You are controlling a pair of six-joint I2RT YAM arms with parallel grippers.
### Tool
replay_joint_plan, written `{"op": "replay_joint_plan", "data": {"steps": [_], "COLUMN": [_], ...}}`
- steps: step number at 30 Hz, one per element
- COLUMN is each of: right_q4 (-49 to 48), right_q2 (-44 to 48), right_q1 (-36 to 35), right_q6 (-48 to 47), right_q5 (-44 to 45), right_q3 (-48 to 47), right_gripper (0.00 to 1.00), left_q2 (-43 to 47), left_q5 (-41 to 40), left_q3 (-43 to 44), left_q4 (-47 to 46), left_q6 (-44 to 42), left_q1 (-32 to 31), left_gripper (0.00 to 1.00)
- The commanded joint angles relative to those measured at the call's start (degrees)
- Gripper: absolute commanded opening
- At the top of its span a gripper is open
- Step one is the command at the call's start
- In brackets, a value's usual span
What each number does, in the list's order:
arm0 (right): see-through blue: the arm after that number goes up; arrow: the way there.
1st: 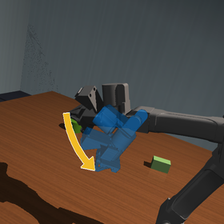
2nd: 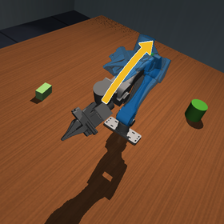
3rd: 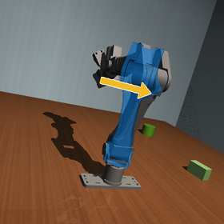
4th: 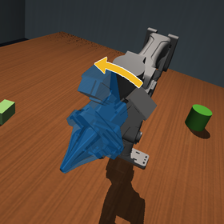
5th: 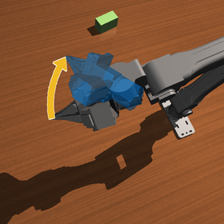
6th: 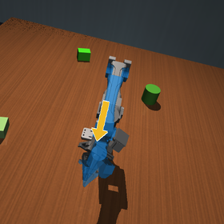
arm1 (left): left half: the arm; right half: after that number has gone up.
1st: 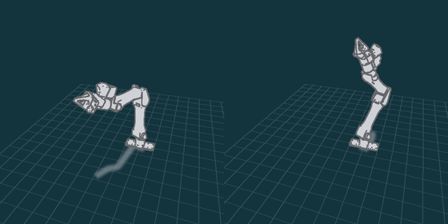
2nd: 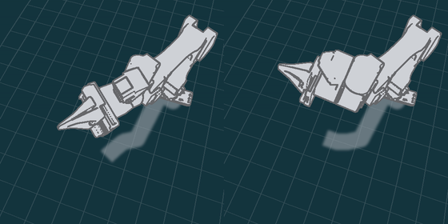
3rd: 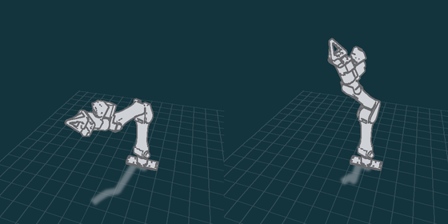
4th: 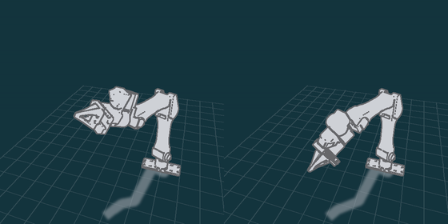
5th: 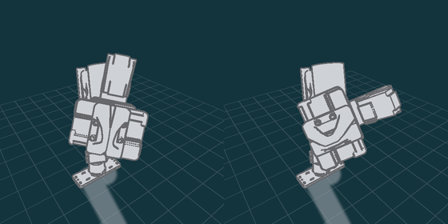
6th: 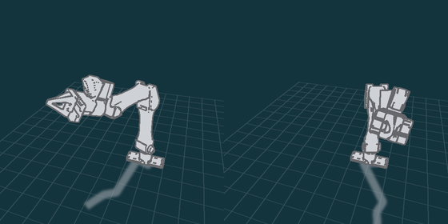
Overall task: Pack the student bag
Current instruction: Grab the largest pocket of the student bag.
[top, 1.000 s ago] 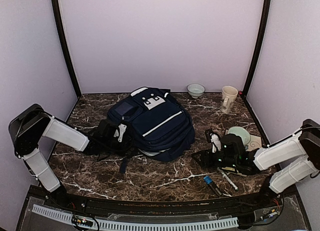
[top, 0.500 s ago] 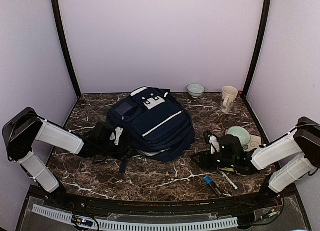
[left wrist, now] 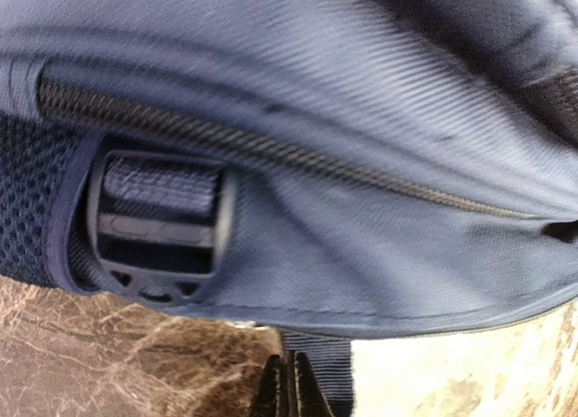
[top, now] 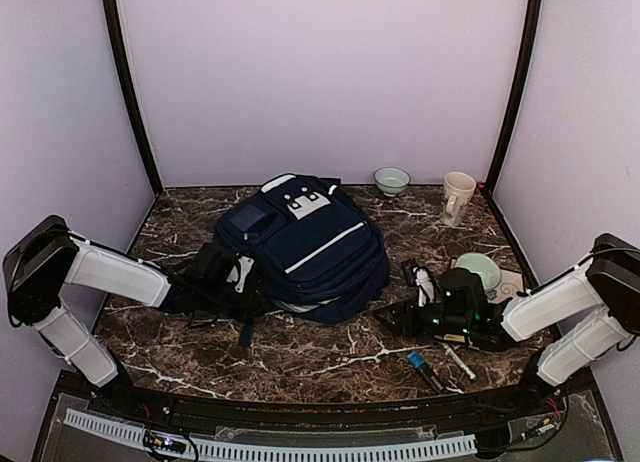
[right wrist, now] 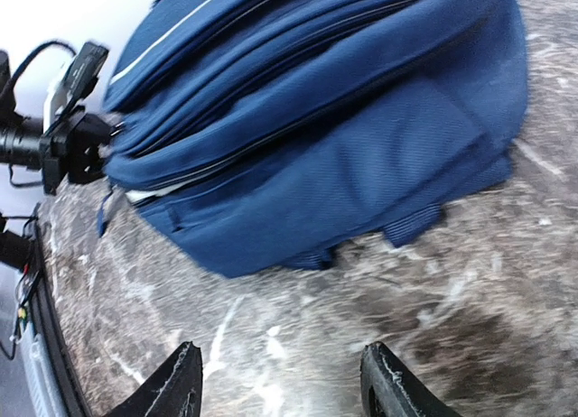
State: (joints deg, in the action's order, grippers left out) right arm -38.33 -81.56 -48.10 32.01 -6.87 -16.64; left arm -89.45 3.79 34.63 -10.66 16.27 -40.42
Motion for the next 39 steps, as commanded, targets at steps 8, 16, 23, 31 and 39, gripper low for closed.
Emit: {"op": "replay_joint_plan", "data": {"steps": [8, 16, 23, 31, 39], "right_q4": [-2.7, -1.85, -1.12, -1.0, -0.4], "right_q2": [-5.71, -5.73, -5.79, -5.9, -6.16], "right_q1": [-5.76, -5.79, -5.8, -5.78, -5.78], "right_q6": [-1.3, -1.5, -1.73, -1.62, -2.37], "right_q5": [-0.26, 0.67, 1.27, 1.58, 2.04], "right_q3": [-5.53, -5.54, -5.91, -5.6, -6.15], "right_gripper": [0.6, 0.6, 0.6, 0.6, 0.6], "left_q2": [4.87, 4.73, -0.37, -4.37, -8.61], "left_q5": [-12.61, -17.78, -16.57, -14.17, -15.56], "left_q3": [4.17, 2.38, 3.76, 3.69, 5.82], "left_q4": [10.78, 7.27, 3.45, -5.88, -12.27], "left_q6": [0.28, -0.99, -4.58, -6.09, -6.01], "left_q1": [-2.91, -2.88, -2.67, -1.42, -0.89], "left_gripper": [0.01, 0.6, 0.63, 0.52, 0.29]}}
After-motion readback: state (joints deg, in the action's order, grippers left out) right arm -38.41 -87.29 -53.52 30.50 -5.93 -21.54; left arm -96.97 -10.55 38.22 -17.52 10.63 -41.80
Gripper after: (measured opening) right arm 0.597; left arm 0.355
